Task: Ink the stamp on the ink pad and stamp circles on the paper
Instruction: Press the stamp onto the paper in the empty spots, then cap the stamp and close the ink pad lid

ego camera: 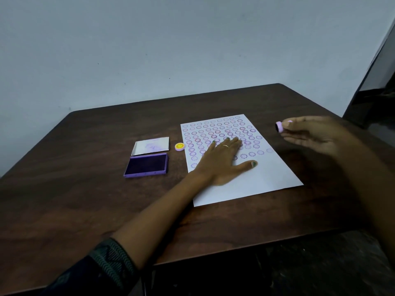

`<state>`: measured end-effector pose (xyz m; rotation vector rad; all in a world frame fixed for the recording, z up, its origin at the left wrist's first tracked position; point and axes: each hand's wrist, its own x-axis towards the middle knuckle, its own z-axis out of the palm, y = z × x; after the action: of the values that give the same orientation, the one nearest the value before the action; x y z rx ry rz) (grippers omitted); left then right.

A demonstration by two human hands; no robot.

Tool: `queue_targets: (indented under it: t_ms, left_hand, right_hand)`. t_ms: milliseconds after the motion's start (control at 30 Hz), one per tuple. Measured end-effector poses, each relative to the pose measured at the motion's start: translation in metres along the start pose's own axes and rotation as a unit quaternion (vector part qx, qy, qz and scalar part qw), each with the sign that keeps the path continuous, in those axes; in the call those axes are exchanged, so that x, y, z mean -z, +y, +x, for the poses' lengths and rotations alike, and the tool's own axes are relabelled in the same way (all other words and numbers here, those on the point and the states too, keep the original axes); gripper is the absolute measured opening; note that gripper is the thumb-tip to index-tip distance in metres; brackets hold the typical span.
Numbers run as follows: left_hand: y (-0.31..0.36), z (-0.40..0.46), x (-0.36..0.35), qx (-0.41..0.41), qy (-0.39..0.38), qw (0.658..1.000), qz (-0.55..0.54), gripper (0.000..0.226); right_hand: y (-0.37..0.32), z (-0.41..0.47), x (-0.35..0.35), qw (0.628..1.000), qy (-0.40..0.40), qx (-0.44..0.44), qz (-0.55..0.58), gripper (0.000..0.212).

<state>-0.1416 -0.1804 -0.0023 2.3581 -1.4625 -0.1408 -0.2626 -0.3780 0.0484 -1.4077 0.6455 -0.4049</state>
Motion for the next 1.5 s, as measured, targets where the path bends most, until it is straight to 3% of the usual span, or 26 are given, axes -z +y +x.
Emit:
queue_targets:
  t_ms: [133,300,533,700,900,1100,1267,1500]
  left_hand:
    - [0.002,-0.001,0.004,-0.016,0.039,0.998,-0.036,0.072]
    - [-0.004,-0.003,0.022,-0.006,0.098,0.993,-0.063,0.060]
    - [-0.059,-0.006,0.061,0.037,0.134,0.990,0.041,0.049]
    - [-0.090,-0.016,0.083,0.104,0.130,0.984,0.060,0.046]
    - [-0.096,-0.017,0.080,0.118,0.096,0.978,0.140,0.042]
    - [-0.097,-0.017,0.073,0.114,0.099,0.977,0.147,0.028]
    - [-0.094,-0.019,0.078,0.135,0.103,0.966,0.196,0.038]
    - [-0.095,-0.022,0.081,0.136,0.093,0.967,0.197,0.031]
  right_hand:
    - [-0.003,0.005,-0.020,0.992,0.006,-0.038,0.120,0.007]
    - [-0.015,0.011,-0.061,0.987,-0.028,-0.034,0.154,0.004]
    - [-0.019,0.010,-0.134,0.984,-0.061,-0.022,0.166,0.005]
    - [-0.009,0.009,-0.182,0.992,-0.067,0.031,0.106,0.004]
    - [0.013,0.015,-0.205,0.994,0.005,0.097,0.046,0.008]
    - [0.020,0.015,-0.205,0.992,0.029,0.120,0.010,0.013]
    - [0.021,0.010,-0.205,0.992,0.026,0.123,0.002,0.007]
    - [0.021,0.008,-0.206,0.992,0.027,0.125,-0.005,0.011]
